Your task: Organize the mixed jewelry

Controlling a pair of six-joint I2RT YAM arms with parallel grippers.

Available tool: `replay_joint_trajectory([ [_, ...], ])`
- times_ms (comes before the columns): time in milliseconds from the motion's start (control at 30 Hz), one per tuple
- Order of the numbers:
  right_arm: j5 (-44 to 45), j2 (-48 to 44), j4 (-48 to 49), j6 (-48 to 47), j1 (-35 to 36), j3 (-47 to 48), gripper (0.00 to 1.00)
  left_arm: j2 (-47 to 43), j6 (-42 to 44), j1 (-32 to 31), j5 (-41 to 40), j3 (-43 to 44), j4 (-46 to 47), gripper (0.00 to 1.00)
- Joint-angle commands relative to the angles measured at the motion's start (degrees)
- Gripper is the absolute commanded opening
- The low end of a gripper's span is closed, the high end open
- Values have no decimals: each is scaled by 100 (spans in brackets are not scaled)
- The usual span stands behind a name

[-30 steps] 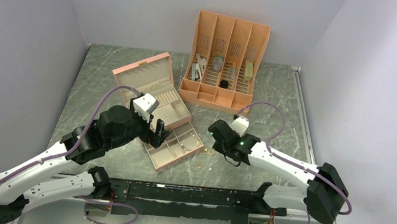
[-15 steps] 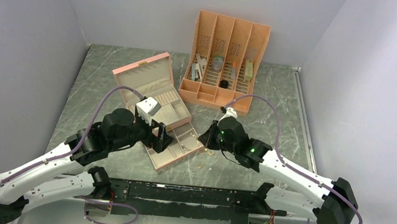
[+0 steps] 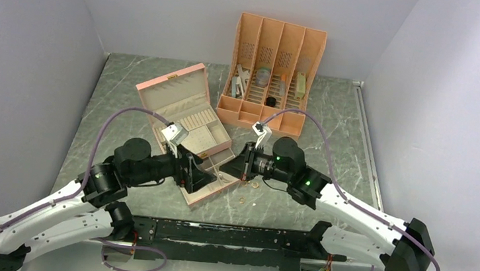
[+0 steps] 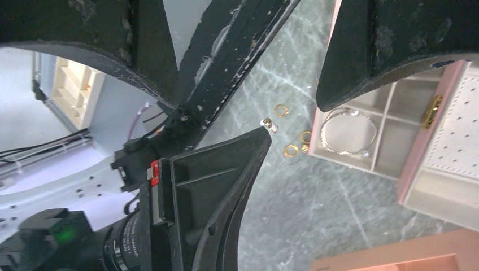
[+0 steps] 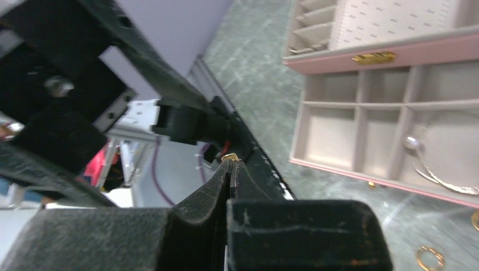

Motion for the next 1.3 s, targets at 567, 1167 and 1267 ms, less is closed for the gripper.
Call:
replay_joint_trajectory([
  [567, -1448, -926, 2152, 1520, -33, -336, 0, -175, -1082, 29, 1506, -403, 2505, 86],
  [1167, -1443, -1034, 2856, 2026, -33, -626, 0, -121, -1525, 26, 1702, -472, 3105, 67],
  [1267, -1467, -1021, 2906, 2053, -33, -602, 0, -88, -1551, 24, 1754, -484, 3179, 66],
])
